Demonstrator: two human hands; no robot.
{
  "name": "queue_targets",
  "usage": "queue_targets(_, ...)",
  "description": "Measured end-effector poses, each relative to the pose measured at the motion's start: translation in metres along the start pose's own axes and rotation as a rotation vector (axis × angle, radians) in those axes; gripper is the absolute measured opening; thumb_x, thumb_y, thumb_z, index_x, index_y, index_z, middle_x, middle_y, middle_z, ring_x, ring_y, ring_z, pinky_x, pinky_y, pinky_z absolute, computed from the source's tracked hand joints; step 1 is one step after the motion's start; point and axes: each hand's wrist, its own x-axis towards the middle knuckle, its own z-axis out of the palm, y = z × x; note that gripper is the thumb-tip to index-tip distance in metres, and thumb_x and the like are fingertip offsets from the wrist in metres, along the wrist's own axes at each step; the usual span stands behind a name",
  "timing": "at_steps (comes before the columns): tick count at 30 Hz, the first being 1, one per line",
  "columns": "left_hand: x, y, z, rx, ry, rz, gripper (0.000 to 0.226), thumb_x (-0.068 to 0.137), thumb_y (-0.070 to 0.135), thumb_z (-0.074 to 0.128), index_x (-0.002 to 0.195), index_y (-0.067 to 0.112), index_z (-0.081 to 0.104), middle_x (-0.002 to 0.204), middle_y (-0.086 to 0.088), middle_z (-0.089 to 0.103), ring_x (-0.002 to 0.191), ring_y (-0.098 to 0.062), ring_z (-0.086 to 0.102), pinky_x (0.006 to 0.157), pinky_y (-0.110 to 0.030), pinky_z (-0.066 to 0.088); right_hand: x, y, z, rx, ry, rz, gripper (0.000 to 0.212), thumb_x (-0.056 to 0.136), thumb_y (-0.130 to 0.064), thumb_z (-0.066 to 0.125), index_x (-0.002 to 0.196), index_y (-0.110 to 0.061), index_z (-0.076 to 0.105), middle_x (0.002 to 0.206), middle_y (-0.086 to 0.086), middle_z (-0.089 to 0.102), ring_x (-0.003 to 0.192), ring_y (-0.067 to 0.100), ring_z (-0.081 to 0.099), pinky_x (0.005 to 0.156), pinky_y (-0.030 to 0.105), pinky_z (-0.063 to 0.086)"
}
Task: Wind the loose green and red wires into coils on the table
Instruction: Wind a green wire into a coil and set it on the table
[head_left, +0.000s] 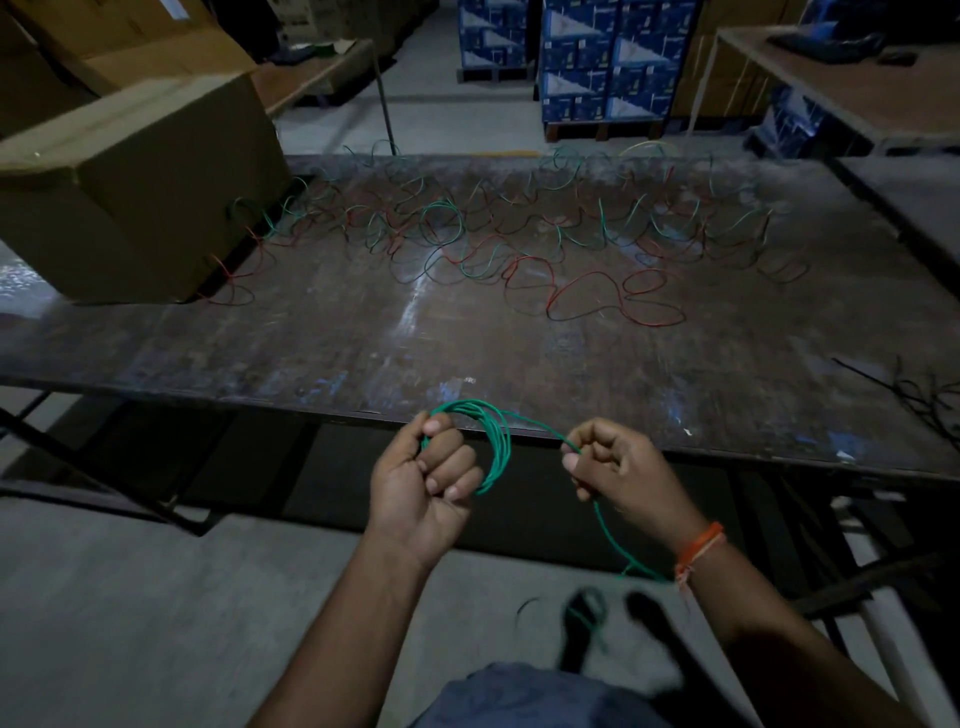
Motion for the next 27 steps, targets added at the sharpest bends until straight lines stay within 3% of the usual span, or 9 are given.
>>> queue_targets(4,0.004,0.013,-0.007,-0.031,0.005,0.068,0.037,0.104,0.028,0.031,0.074,0.020,0.050,0.047,0.007,0.022,0.042,-0.007,0.011,0.040,-0.020,0.019,-0.008,0.002,-0.015,-0.093,0.000,0.023,0.011,0.092,0.004,0.066,0.089,-0.005,0.061,0.064,0.002,0.055,0.052,0.009,0.050,0.050,0.020,0.045)
queue_targets(8,0.008,0.019,-0.010,-0.007,0.068,0.156,0.034,0.103,0.030,0.033,0.074,0.020,0.048,0.046,0.008,0.027,0.039,-0.006,0.015,0.040,-0.019,0.019,-0.017,-0.013,-0.023,-0.415,-0.195,0.012,0.010,0.088,-0.002,0.072,0.091,-0.011,0.068,0.068,-0.001,0.060,0.056,-0.001,0.050,0.057,0.014,0.042)
queue_targets(11,0.012,0.019,-0.011,0.015,0.099,0.240,0.030,0.103,0.033,0.034,0.078,0.022,0.047,0.050,0.010,0.028,0.039,-0.004,0.026,0.043,-0.020,0.022,-0.027,-0.034,-0.021,-0.667,-0.292,-0.193,0.013,0.085,-0.010,0.070,0.090,-0.022,0.071,0.078,-0.009,0.068,0.069,0.004,0.063,0.064,0.020,0.049)
queue_targets(16,0.017,-0.002,-0.009,0.297,0.191,0.349,0.027,0.106,0.028,0.032,0.085,0.019,0.047,0.056,0.008,0.036,0.046,-0.006,0.031,0.047,-0.021,0.030,-0.037,-0.072,0.005,-0.662,-0.411,-0.441,0.013,0.086,-0.011,0.068,0.096,-0.018,0.072,0.081,-0.011,0.060,0.072,0.009,0.059,0.066,0.026,0.048)
queue_targets(19,0.015,-0.016,-0.008,0.638,0.178,0.389,0.025,0.108,0.025,0.034,0.092,0.014,0.049,0.061,0.001,0.045,0.053,-0.011,0.039,0.052,-0.024,0.035,-0.029,-0.082,0.018,-0.653,-0.352,-0.534,0.012,0.087,-0.008,0.069,0.096,-0.015,0.072,0.079,-0.008,0.058,0.070,0.006,0.055,0.065,0.019,0.042)
queue_targets(22,0.010,-0.022,-0.006,0.927,0.114,0.394,0.029,0.109,0.025,0.035,0.091,0.007,0.050,0.062,-0.005,0.054,0.055,-0.017,0.048,0.054,-0.027,0.044,-0.016,-0.090,0.022,-0.616,-0.210,-0.582,0.010,0.087,-0.007,0.073,0.093,-0.015,0.074,0.079,-0.018,0.053,0.072,-0.004,0.053,0.068,0.009,0.036)
queue_targets(24,0.006,-0.024,-0.006,1.008,0.064,0.375,0.034,0.109,0.026,0.034,0.089,0.002,0.050,0.058,-0.008,0.052,0.051,-0.021,0.046,0.050,-0.028,0.042,-0.007,-0.094,0.021,-0.612,-0.138,-0.604,0.008,0.088,-0.009,0.074,0.092,-0.015,0.074,0.079,-0.013,0.056,0.075,-0.002,0.054,0.068,0.011,0.038)
queue_targets(27,0.003,-0.024,-0.005,1.006,0.039,0.338,0.033,0.103,0.035,0.038,0.084,0.010,0.049,0.054,-0.004,0.039,0.047,-0.015,0.031,0.045,-0.025,0.029,0.003,-0.095,0.020,-0.606,-0.093,-0.608,0.006,0.088,-0.012,0.075,0.091,-0.017,0.075,0.079,-0.007,0.061,0.076,0.008,0.059,0.066,0.023,0.045)
